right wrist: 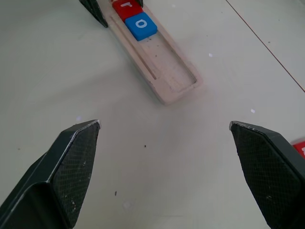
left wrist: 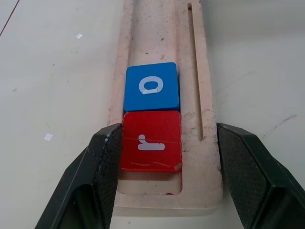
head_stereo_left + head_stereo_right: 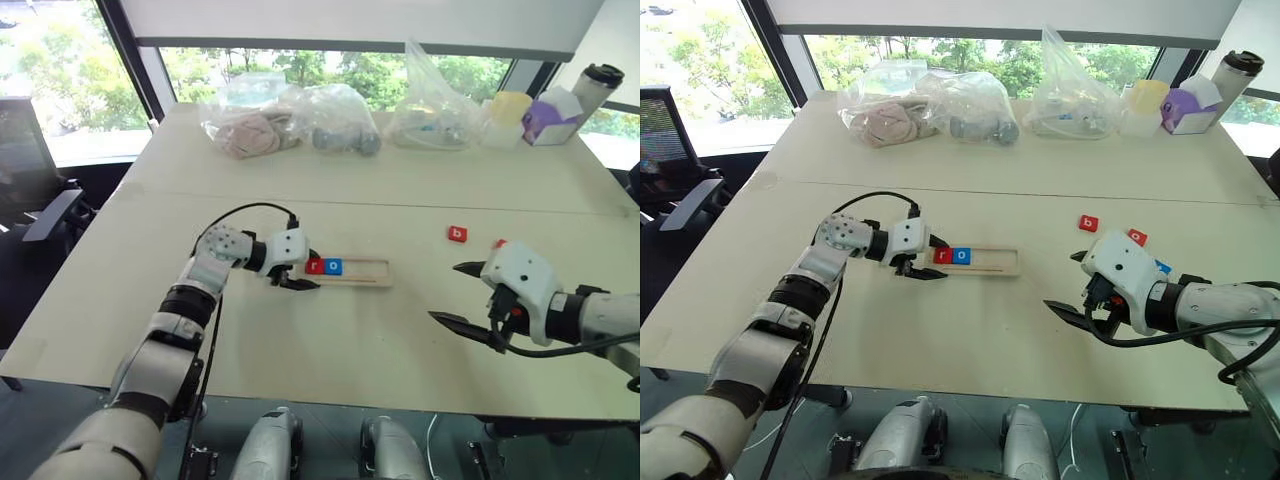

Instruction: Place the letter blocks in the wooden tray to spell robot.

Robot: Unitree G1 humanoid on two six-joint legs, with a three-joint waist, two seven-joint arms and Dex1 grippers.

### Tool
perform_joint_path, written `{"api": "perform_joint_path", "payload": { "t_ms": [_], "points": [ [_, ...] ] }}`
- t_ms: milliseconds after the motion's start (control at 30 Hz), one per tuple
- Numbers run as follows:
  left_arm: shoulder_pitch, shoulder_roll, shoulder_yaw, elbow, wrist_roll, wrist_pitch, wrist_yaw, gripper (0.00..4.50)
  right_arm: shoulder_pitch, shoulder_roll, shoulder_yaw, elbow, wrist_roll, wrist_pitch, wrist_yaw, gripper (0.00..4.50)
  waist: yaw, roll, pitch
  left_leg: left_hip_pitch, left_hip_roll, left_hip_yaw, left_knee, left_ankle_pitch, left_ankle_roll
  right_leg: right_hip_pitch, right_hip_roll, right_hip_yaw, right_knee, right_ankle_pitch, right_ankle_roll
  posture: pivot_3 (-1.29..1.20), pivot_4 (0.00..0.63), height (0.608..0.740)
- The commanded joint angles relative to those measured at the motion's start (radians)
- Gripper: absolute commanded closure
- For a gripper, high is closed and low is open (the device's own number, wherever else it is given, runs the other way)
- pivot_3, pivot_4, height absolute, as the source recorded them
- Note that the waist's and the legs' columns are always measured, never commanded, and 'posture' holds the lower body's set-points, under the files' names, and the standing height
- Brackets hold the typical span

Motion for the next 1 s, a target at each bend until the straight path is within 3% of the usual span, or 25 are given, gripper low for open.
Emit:
{"api": "perform_joint_path", "payload": {
  "t_ms": [33,300,633,1000],
  "points": [
    [0.060,-0.022,-0.097,-0.059,0.001,0.062,-0.053,1.96,-0.021,0.001,-0.001,0.002,-0.006,-0.021,-0.004,0.00,-0.001,0.000,0.000,0.000,-0.001,0.000,0.000,0.000,0.001,0.000,-0.001,0.000,0.000,0.000,0.000,0.00,0.150,0.740],
    [0.117,0.013,-0.159,-0.234,-0.054,0.195,-0.154,1.96,-0.036,0.002,0.012,0.009,-0.010,-0.024,-0.006,0.00,-0.004,0.000,0.000,-0.001,-0.006,0.001,-0.001,-0.004,0.005,-0.001,-0.006,0.000,-0.002,0.000,0.000,0.00,0.150,0.740],
    [0.135,0.031,-0.153,-0.288,-0.034,0.244,-0.004,1.96,-0.026,0.003,-0.003,-0.007,0.000,-0.012,-0.014,0.00,-0.002,0.000,0.000,-0.001,-0.007,0.000,-0.001,-0.004,0.005,0.000,-0.007,0.000,-0.002,0.000,0.000,0.00,0.150,0.740],
    [0.203,0.030,-0.157,-0.489,-0.063,0.428,0.094,1.96,-0.023,0.005,0.002,-0.009,0.001,-0.014,-0.019,0.00,-0.003,0.000,0.000,-0.001,-0.007,-0.001,-0.001,-0.003,0.005,0.000,-0.007,0.000,-0.002,-0.001,0.001,0.00,0.150,0.740]
  ]
}}
